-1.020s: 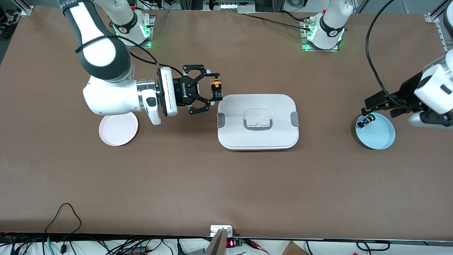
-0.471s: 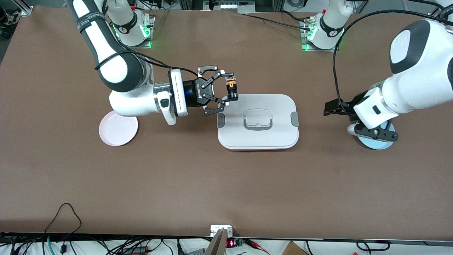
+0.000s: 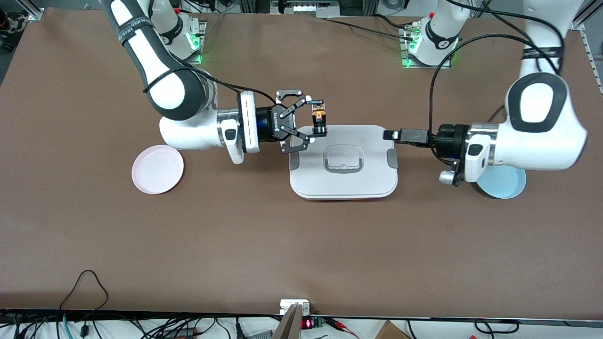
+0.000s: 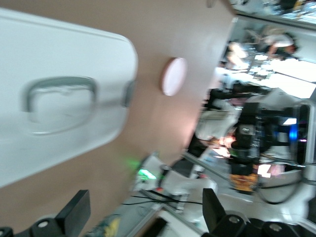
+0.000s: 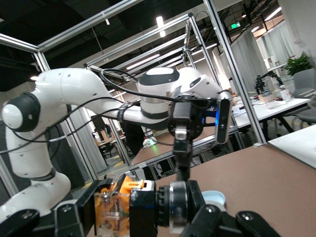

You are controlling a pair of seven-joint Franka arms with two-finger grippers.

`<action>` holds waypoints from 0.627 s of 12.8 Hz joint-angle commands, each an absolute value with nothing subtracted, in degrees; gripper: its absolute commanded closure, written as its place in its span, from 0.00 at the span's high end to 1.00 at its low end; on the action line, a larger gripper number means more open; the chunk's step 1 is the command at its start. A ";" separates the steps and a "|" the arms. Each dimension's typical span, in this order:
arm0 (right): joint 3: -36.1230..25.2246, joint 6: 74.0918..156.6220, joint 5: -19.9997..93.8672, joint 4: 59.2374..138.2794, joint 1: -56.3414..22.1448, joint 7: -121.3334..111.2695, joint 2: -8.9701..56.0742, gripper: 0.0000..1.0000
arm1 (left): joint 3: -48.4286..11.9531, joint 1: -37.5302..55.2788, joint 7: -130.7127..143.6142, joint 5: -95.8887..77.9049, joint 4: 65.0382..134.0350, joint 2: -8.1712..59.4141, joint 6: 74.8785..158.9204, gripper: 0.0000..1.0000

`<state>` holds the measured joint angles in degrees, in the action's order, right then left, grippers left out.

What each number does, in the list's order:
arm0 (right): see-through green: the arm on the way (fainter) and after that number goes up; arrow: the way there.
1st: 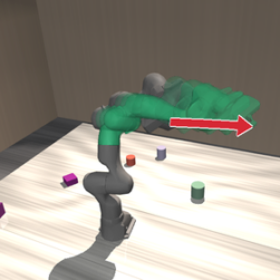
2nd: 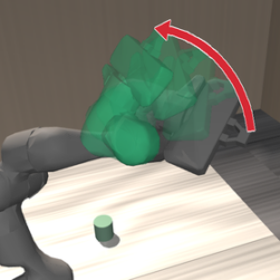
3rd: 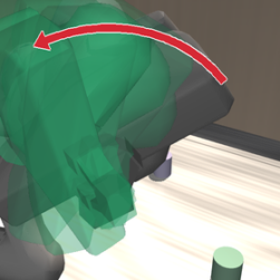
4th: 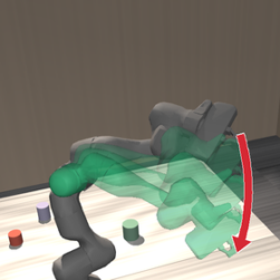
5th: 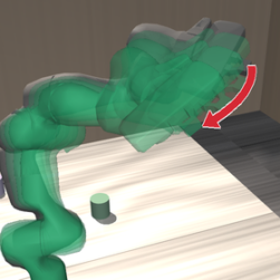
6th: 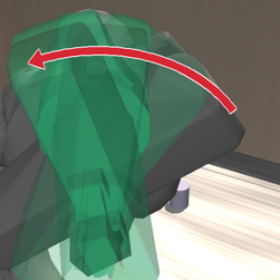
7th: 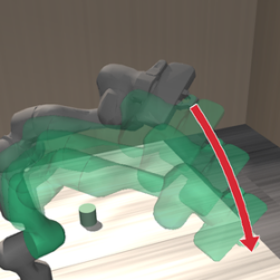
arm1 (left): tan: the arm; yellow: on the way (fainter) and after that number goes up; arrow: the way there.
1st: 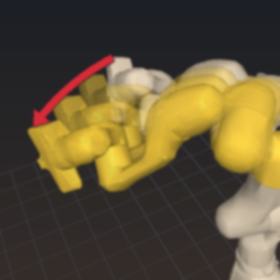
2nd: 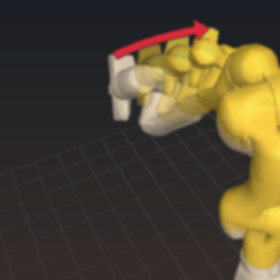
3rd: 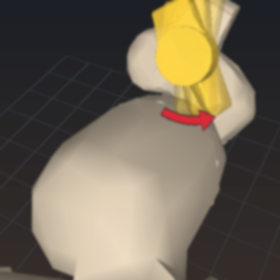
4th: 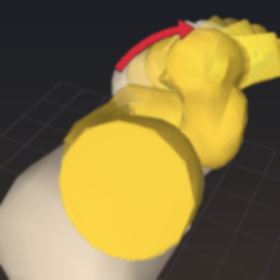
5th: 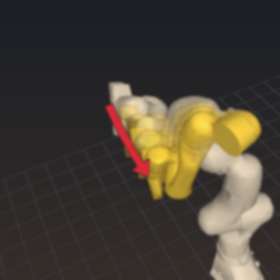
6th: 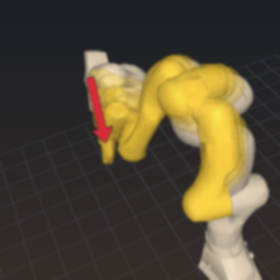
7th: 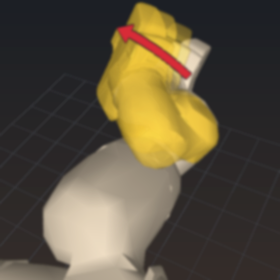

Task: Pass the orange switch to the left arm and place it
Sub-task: 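Close the left gripper on the switch beside the right gripper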

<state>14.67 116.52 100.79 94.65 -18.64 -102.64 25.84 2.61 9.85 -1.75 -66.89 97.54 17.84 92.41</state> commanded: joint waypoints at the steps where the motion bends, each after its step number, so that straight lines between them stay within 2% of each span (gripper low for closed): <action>1: 14.59 120.23 101.69 94.92 -18.46 -107.74 24.87 0.09 | 2.29 15.53 4.98 -73.28 100.28 14.33 99.20 1.00; 4: 14.59 120.32 101.78 94.92 -18.54 -108.02 24.87 0.09 | 1.59 21.61 7.91 -80.04 101.51 13.54 107.99 1.00; 8: 14.59 120.32 101.69 94.92 -18.63 -108.02 24.87 0.09 | -3.24 22.24 7.82 -84.29 101.43 14.50 116.09 1.00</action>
<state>14.37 118.98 100.79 94.51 -18.47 -106.34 25.78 -2.07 22.29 7.69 -82.60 99.94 15.34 113.80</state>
